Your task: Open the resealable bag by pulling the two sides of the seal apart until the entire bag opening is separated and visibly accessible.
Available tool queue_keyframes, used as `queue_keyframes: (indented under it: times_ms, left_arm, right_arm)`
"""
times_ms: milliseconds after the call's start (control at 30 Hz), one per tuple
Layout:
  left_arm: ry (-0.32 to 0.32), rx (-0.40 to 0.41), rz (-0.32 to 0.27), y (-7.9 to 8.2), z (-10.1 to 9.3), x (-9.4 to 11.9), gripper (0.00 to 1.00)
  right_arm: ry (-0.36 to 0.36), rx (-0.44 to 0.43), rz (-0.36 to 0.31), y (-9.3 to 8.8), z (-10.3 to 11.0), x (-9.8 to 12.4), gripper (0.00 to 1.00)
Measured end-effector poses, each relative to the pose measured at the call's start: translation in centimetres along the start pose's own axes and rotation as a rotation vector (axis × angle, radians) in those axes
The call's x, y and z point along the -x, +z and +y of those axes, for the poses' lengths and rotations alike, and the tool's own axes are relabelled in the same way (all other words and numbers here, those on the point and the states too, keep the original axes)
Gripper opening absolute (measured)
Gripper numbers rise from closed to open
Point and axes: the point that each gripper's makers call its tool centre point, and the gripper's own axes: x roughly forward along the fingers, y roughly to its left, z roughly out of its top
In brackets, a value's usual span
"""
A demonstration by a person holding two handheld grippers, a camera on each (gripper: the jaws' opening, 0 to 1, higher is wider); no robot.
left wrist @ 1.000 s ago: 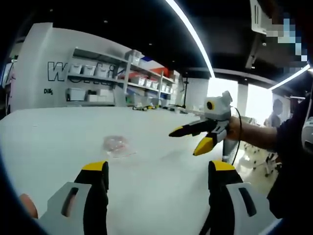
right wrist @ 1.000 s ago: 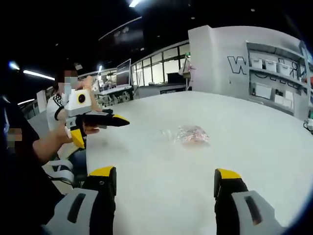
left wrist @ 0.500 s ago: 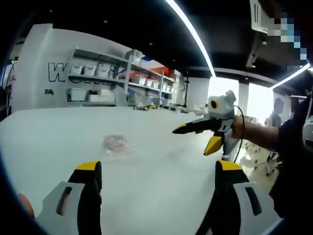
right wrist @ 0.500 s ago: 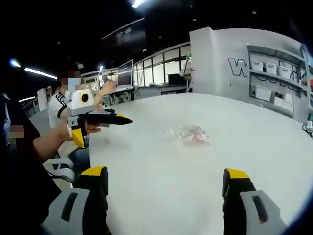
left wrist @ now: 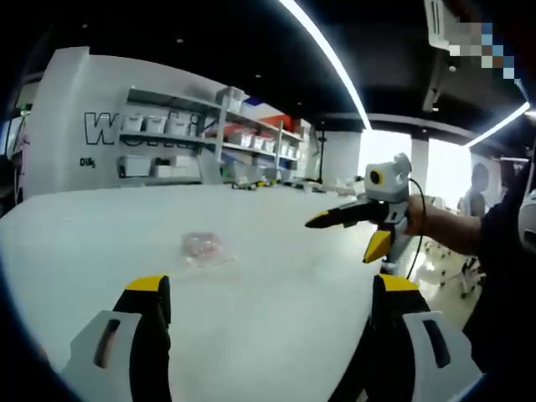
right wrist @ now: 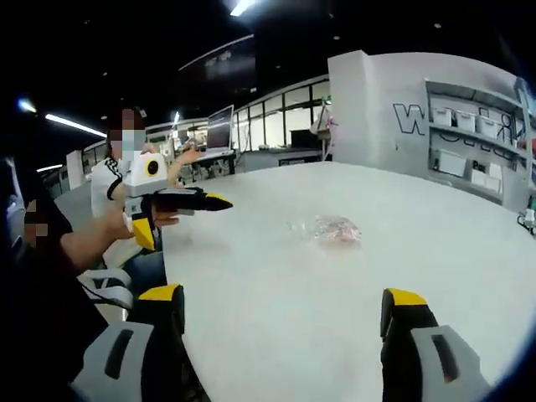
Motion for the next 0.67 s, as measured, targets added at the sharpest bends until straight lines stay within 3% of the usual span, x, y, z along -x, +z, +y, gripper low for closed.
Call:
queue_keyframes:
  times_ms: [667]
  left_arm:
    - [0.002, 0.011, 0.009, -0.54, 0.29, -0.05, 0.99]
  right_arm:
    - [0.002, -0.013, 0.012, -0.51, -0.06, -0.21, 0.99]
